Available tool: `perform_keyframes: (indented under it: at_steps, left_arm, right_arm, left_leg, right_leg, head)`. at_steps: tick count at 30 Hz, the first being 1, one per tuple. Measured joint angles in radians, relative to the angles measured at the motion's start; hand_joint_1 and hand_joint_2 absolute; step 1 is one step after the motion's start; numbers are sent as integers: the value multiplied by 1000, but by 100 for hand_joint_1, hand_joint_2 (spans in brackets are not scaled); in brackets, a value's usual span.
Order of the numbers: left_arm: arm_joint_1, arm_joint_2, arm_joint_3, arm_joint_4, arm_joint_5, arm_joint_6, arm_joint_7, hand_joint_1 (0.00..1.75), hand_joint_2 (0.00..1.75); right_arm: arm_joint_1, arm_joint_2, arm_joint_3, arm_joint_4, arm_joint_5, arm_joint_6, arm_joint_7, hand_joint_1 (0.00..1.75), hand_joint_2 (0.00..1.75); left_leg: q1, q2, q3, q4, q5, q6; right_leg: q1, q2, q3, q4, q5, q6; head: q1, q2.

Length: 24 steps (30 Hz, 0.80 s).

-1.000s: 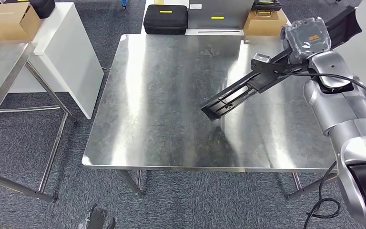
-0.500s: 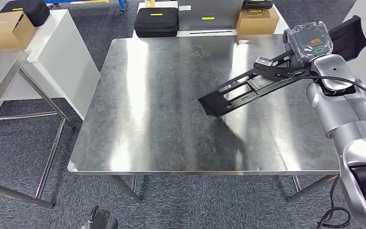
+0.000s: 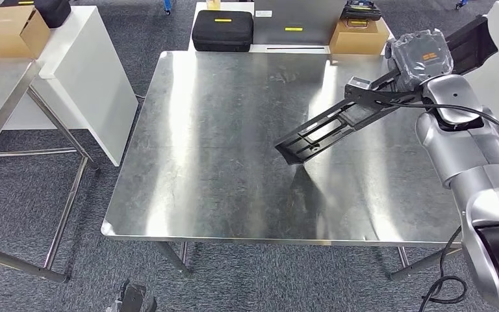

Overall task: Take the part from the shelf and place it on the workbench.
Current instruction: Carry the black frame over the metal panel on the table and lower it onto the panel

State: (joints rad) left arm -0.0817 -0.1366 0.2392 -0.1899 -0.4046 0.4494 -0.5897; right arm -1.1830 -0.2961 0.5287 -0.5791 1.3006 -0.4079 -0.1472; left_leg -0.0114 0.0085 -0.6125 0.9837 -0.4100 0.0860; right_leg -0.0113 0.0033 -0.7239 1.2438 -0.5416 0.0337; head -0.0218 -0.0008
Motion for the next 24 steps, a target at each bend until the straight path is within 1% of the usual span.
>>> perform_keyframes:
  at_steps: [1, 2, 3, 4, 5, 6, 7, 8, 9, 10, 11, 12, 13, 14, 15, 16, 17, 18, 19, 20, 21, 22, 23, 24]
  left_arm:
    - [0, -1, 2, 0, 2, -6, 8, 0, 175]
    - [1, -1, 3, 1, 4, -16, 23, 0, 175]
    - [1, -2, 6, 1, 6, -29, 48, 0, 175]
    - [1, -2, 7, 2, 7, -43, 76, 0, 175]
    - [1, -2, 9, 2, 7, -58, 103, 0, 175]
    - [0, -1, 10, 2, 6, -74, 124, 0, 175]
    - [0, 0, 10, 2, 4, -90, 135, 0, 175]
    - [0, 0, 11, 2, 0, -104, 138, 0, 175]
    - [1, 1, 11, 2, -6, -110, 134, 0, 175]
    - [1, 2, 11, 2, -13, -108, 123, 0, 175]
    - [1, 3, 10, 2, -20, -95, 105, 0, 175]
    - [1, 3, 10, 2, -27, -75, 84, 0, 175]
    - [1, 4, 10, 1, -33, -53, 63, 0, 175]
    - [1, 3, 10, 1, -38, -31, 44, 0, 175]
    - [1, 2, 10, 2, -41, -15, 31, 0, 175]
    - [2, 2, 10, 2, -42, -5, 22, 0, 175]
    - [2, 2, 10, 2, -41, 0, 16, 0, 175]
    - [2, 2, 10, 2, -39, 0, 13, 0, 175]
    - [2, 2, 10, 2, -37, -3, 11, 0, 175]
    - [2, 2, 11, 2, -33, -6, 10, 0, 175]
    - [2, 3, 11, 2, -29, -10, 10, 0, 131]
    - [1, 3, 12, 2, -27, -13, 10, 0, 87]
    - [1, 4, 12, 2, -25, -15, 10, 0, 44]
    - [1, 4, 12, 2, -24, -15, 11, 0, 0]
  right_arm:
    - [2, 0, 0, 3, 0, 0, 0, 175, 175]
    - [3, 0, 0, 6, 1, -1, 0, 175, 175]
    - [4, 1, 0, 8, 2, -1, 1, 175, 175]
    - [4, 2, 0, 9, 3, -1, 2, 175, 175]
    - [2, 4, 0, 10, 5, -1, 5, 175, 175]
    - [1, 6, 0, 11, 7, -1, 7, 175, 175]
    - [1, 8, 0, 13, 9, -1, 10, 175, 175]
    - [1, 10, 0, 14, 10, -2, 13, 175, 175]
    - [1, 10, 0, 16, 11, -2, 14, 175, 175]
    - [2, 10, 0, 17, 11, -2, 15, 175, 175]
    - [2, 11, 0, 18, 11, -2, 14, 175, 175]
    - [3, 11, 0, 18, 11, -2, 13, 175, 175]
    - [3, 11, 0, 18, 10, -2, 12, 175, 175]
    - [5, 10, 0, 18, 10, -2, 10, 131, 131]
    - [7, 10, 0, 19, 9, -2, 9, 87, 87]
    - [9, 9, 0, 20, 9, -2, 8, 44, 44]
    - [12, 8, 0, 22, 9, -3, 7, 0, 0]
    - [13, 8, 0, 24, 9, -3, 7, 0, 0]
    - [14, 8, 0, 27, 9, -3, 6, 0, 0]
    - [14, 7, 0, 29, 9, -3, 6, 0, 0]
    - [14, 7, -1, 31, 9, -4, 6, 0, 0]
    - [15, 5, -1, 33, 9, -4, 6, 0, 0]
    - [16, 4, -1, 36, 9, -4, 6, 0, 0]
    - [16, 2, -1, 39, 9, -4, 6, 0, 0]
  left_leg:
    - [0, -2, 1, 0, -1, -1]
    - [0, -4, 1, 1, -3, -2]
    - [1, -5, 3, 3, -5, -4]
    - [1, -7, 4, 7, -9, -8]
    - [0, -8, 4, 13, -14, -14]
    - [-1, -9, 1, 21, -20, -19]
    - [-3, -10, -1, 27, -25, -24]
    - [-4, -11, -4, 31, -27, -28]
    - [-4, -11, -6, 33, -29, -30]
    - [-2, -11, -7, 35, -31, -33]
    - [0, -11, -11, 45, -40, -39]
    - [2, -11, -24, 73, -59, -46]
    - [6, -11, -47, 122, -86, -54]
    - [10, -11, -80, 188, -118, -62]
    - [14, -11, -115, 256, -145, -67]
    - [17, -11, -143, 305, -156, -70]
    - [19, -11, -155, 319, -149, -71]
    - [20, -11, -146, 292, -123, -69]
    - [20, -11, -119, 230, -85, -64]
    - [19, -11, -84, 155, -51, -57]
    - [17, -11, -53, 93, -28, -51]
    - [14, -10, -33, 53, -17, -45]
    - [10, -10, -24, 37, -18, -41]
    - [7, -9, -23, 35, -20, -38]
  right_leg:
    - [-1, 0, -24, 41, -9, 4]
    - [-2, 0, -30, 45, -3, 12]
    - [-4, -1, -14, 8, 20, 22]
    - [-8, -2, 18, -61, 51, 32]
    - [-10, -3, 54, -134, 80, 39]
    - [-11, -3, 83, -192, 101, 39]
    - [-10, -3, 100, -224, 112, 34]
    - [-8, -3, 106, -234, 114, 25]
    - [-7, -2, 105, -234, 115, 16]
    - [-9, -2, 106, -235, 115, 10]
    - [-12, -1, 107, -236, 116, 4]
    - [-15, -1, 109, -237, 116, -1]
    - [-18, -1, 111, -238, 116, -5]
    - [-18, -1, 112, -238, 114, -8]
    - [-18, -1, 112, -238, 114, -9]
    - [-18, 0, 112, -237, 113, -9]
    - [-18, 1, 113, -237, 113, -9]
    - [-18, 3, 115, -237, 112, -10]
    - [-17, 5, 117, -238, 112, -10]
    - [-17, 7, 118, -238, 111, -9]
    - [-15, 9, 119, -239, 110, -8]
    - [-13, 10, 118, -239, 109, -5]
    - [-12, 10, 118, -240, 108, -2]
    - [-11, 10, 118, -243, 109, 3]
  head:
    - [0, 0]
    - [0, 0]
    - [0, 0]
    - [0, 0]
    - [1, 0]
    - [1, 0]
    - [1, 0]
    - [1, 0]
    - [0, 0]
    - [0, 0]
    - [-1, 0]
    - [-3, 0]
    - [-4, 0]
    - [-5, 0]
    - [-6, 0]
    - [-6, 0]
    - [-6, 0]
    - [-6, 0]
    - [-6, 0]
    - [-6, 0]
    - [-5, 0]
    - [-5, 0]
    - [-5, 0]
    - [-5, 0]
